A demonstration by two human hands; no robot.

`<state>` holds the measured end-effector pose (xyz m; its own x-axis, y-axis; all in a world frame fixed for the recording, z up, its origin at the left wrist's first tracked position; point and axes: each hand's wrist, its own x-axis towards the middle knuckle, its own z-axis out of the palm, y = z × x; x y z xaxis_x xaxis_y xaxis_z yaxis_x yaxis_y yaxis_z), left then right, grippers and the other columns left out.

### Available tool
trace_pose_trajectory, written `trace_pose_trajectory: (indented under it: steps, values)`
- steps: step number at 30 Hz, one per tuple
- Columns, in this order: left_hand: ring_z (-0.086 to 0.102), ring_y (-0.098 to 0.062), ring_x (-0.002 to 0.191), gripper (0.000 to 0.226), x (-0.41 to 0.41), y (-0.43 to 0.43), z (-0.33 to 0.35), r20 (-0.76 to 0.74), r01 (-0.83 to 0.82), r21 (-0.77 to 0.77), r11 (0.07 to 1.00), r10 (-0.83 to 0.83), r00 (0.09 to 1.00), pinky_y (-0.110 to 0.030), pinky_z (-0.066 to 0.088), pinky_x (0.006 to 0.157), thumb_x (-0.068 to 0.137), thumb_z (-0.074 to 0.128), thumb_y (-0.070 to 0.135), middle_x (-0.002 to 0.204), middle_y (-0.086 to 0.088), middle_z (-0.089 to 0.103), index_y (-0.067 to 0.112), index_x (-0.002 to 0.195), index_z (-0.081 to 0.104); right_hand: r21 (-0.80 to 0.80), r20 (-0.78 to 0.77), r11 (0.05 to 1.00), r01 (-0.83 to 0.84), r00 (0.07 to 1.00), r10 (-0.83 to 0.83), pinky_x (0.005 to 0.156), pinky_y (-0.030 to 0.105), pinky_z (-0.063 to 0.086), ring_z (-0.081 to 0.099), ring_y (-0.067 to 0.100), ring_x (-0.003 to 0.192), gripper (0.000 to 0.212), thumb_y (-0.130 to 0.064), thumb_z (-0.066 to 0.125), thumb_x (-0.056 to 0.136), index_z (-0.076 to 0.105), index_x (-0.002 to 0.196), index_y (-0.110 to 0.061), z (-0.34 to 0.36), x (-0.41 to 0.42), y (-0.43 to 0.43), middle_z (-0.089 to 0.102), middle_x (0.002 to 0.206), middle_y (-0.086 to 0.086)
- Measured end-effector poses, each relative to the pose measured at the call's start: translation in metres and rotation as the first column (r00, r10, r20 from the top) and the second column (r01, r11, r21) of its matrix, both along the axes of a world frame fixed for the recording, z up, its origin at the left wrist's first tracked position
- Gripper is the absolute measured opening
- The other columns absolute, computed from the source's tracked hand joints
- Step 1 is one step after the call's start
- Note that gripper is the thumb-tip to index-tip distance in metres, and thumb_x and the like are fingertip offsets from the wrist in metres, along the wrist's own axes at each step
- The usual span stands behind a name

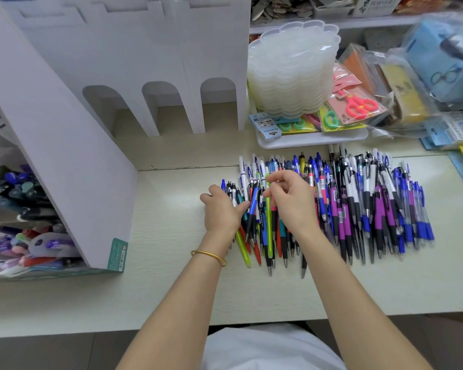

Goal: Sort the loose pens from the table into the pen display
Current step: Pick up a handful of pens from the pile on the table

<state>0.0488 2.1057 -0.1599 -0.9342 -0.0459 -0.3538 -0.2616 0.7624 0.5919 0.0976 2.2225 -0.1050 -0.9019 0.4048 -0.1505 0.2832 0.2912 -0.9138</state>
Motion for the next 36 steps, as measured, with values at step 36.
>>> trace_pose_trajectory:
  steps: [36]
  values:
    - [0.057, -0.033, 0.102, 0.071, -0.001, -0.005, 0.002, -0.016, 0.017, -0.357, 0.934, -0.025, 1.000, -0.035, 0.043, 0.068, 0.080, 0.072, 0.025, 0.122, -0.017, 0.049, 0.004, 0.134, 0.030, 0.461, 0.427, 0.688, -0.560, 0.820, 0.382, 0.086, 0.039, 0.054, 0.064, 0.022, 0.100, 0.037, 0.005, 0.044, 0.089, 0.070, 0.104, -0.016, -0.014, -0.015, -0.008, 0.067, 0.114, 0.003]
